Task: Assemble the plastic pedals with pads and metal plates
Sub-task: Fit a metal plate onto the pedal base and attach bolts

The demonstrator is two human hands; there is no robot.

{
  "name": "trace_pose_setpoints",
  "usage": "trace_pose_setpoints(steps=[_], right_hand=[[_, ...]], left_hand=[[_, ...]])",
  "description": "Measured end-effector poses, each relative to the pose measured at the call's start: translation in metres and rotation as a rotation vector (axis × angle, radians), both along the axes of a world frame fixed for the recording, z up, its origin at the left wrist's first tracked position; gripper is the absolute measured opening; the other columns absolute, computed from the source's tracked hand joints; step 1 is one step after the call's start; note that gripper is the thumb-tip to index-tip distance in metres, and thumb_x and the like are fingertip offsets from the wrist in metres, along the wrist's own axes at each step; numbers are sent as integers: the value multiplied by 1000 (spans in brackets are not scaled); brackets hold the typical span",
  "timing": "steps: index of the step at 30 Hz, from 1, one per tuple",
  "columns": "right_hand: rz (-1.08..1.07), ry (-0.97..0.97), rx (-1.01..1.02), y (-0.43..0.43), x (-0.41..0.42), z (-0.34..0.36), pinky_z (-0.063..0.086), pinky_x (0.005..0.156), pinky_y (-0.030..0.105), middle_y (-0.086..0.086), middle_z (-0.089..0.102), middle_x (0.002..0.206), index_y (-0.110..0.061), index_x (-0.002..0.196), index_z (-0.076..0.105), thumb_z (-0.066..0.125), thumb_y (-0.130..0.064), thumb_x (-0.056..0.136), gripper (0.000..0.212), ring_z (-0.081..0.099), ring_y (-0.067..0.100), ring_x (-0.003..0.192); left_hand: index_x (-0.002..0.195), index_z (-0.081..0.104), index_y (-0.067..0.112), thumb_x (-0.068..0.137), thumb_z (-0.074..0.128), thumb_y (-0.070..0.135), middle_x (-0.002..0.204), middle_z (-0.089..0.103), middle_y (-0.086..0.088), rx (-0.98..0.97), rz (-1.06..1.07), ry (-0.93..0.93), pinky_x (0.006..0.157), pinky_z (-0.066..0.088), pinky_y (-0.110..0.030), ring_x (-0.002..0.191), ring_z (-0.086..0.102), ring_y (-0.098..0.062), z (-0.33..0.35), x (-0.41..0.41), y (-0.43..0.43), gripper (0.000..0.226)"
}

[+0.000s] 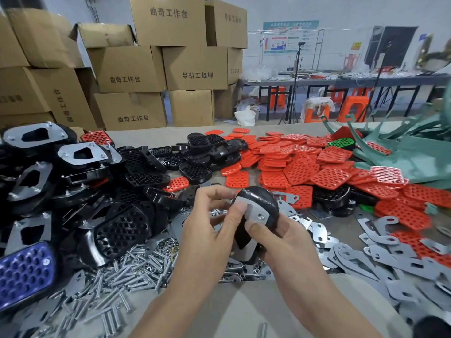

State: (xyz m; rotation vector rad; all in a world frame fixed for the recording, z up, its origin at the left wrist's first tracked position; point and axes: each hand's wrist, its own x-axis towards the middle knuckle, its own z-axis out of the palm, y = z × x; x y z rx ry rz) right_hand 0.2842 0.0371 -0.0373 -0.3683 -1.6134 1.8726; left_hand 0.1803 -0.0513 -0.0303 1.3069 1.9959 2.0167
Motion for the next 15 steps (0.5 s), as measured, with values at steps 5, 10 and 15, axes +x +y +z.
trace_pose_setpoints(steps=[5,10,15], right_hand=[[-9,-11,-48,5,4,2,56,93,61,11,79,105,-23,104,78,61,-5,98,25,73,39,102],[-48,3,-170,10,4,5,60,88,55,14,78,106,-15,102,78,63,-5,96,19,75,36,97],[-130,100,-508,32,10,9,56,87,46,25,73,117,4,119,68,64,-6,90,31,71,33,99]], left_hand=[[113,66,36,102,50,5,116,64,20,-69,15,303,90,46,-16,114,61,-6,3,-6,-5,36],[124,52,47,102,48,35,118,63,25,-69,-2,104,83,50,-16,108,63,-3,14,-13,-10,26],[101,60,39,101,51,37,96,60,29,-694,0,448,79,50,-22,92,59,4,14,-23,-19,9]])
